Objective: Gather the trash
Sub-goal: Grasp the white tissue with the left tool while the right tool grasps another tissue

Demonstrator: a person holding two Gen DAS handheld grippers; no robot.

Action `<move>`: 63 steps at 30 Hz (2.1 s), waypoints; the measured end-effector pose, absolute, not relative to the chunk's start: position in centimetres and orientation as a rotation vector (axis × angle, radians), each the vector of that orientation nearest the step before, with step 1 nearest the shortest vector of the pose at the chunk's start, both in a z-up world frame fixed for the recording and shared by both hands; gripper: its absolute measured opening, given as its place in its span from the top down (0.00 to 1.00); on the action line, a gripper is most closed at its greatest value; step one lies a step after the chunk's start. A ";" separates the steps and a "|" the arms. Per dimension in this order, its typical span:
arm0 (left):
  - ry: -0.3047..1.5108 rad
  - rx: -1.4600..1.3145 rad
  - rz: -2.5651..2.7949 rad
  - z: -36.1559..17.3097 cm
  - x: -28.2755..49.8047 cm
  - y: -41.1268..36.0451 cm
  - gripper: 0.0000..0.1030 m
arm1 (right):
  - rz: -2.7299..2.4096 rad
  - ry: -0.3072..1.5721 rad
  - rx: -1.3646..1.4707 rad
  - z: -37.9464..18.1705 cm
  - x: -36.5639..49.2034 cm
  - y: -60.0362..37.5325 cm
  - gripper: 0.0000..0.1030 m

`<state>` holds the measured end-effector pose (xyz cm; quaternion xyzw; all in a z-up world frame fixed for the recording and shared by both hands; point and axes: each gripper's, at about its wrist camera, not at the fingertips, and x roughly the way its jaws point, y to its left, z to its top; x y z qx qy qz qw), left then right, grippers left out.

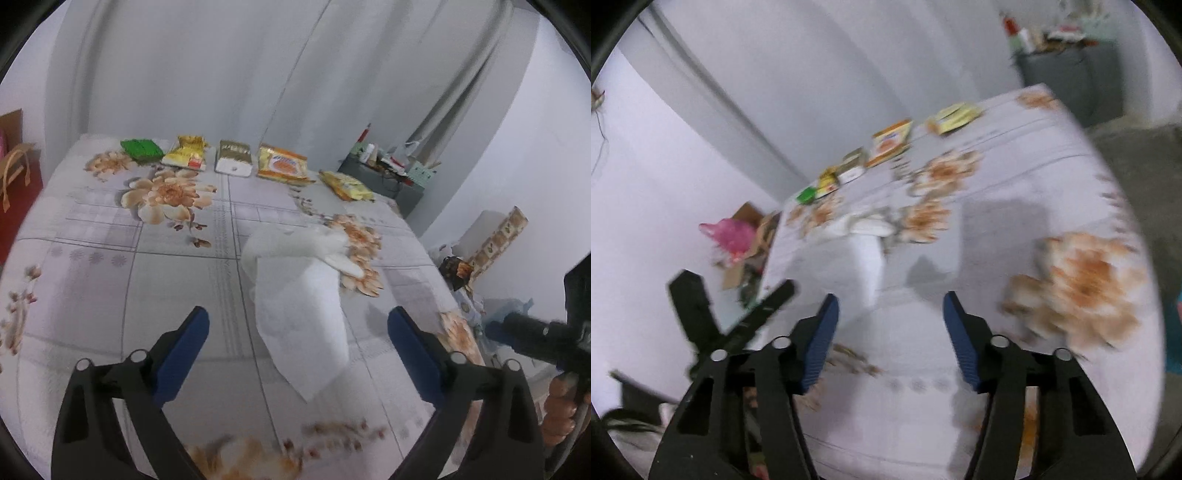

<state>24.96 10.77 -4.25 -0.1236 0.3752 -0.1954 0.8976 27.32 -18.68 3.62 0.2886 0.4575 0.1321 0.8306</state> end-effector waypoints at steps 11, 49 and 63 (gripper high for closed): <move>0.832 -0.273 -0.406 -6.4 27.7 9.8 0.38 | 0.301 1.143 0.575 0.8 40.4 -14.3 0.47; 0.963 -0.024 -0.744 -6.4 13.3 1.0 0.97 | -0.070 0.967 0.527 -1.0 16.6 -22.7 0.92; 0.958 0.111 -0.731 -7.4 12.7 -1.5 0.56 | 0.003 0.931 0.388 -0.1 16.7 -21.3 0.41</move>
